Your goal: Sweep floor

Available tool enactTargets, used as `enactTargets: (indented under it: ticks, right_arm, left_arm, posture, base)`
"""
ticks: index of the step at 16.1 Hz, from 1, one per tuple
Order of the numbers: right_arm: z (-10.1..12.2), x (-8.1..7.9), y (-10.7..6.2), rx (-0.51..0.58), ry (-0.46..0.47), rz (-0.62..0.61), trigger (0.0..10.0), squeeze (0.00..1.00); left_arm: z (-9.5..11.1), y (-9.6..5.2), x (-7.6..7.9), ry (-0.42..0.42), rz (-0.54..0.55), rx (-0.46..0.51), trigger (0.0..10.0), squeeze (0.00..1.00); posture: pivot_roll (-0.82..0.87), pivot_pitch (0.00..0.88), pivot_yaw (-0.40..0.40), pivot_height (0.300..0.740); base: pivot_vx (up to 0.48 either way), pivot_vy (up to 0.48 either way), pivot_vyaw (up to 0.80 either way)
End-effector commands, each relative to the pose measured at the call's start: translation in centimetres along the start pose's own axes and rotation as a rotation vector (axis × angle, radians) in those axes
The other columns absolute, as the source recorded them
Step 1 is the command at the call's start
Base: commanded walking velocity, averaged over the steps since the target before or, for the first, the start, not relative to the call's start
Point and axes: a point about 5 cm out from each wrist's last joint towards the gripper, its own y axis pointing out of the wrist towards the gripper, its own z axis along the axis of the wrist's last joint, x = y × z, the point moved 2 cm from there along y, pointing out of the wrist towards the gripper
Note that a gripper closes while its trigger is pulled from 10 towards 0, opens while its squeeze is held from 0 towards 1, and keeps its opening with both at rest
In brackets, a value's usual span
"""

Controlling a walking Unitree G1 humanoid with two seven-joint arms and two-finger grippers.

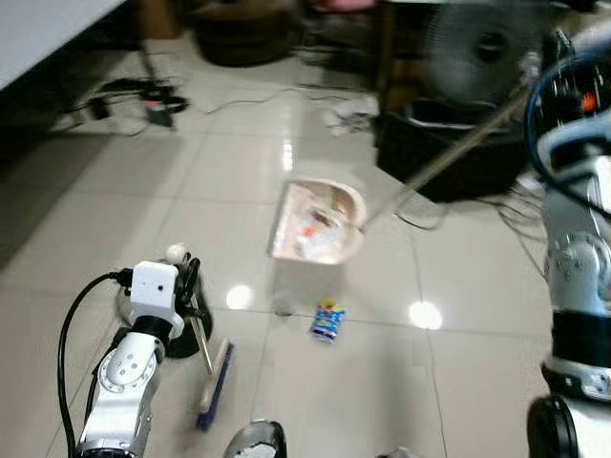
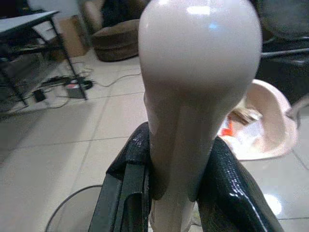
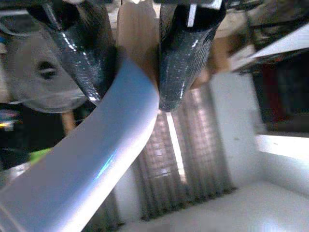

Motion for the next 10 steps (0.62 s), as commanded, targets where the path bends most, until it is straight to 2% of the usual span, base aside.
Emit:
enactTargets:
  ticks: [1,5,10]
  right_arm:
    - [0.6,-0.3,0.4,0.025,0.036,0.004,10.0,0.00]
    - [-0.5,-0.4,0.8,-0.008,0.050,-0.028,10.0,0.00]
    - [-1.9,-0.8,0.4,-0.057,0.066,-0.030,10.0,0.00]
  left_arm:
    - [1.0,0.2,-0.1,0.027,0.001,0.046,10.0,0.00]
    - [0.8,-0.2,0.0,0.005,0.002,0.033,10.0,0.00]
    - [0.8,-0.6,-0.4,0.008,0.006,0.030,10.0,0.00]
  posture:
    - [-0.01,0.000,0.058,0.740]
    - [0.00,0.004,0.046,0.740]
    - [0.01,0.006,0.045,0.740]
  base:
    - [0.000,0.000,0.80]
    - [0.000,0.000,0.80]
    - [0.284,0.000,0.79]
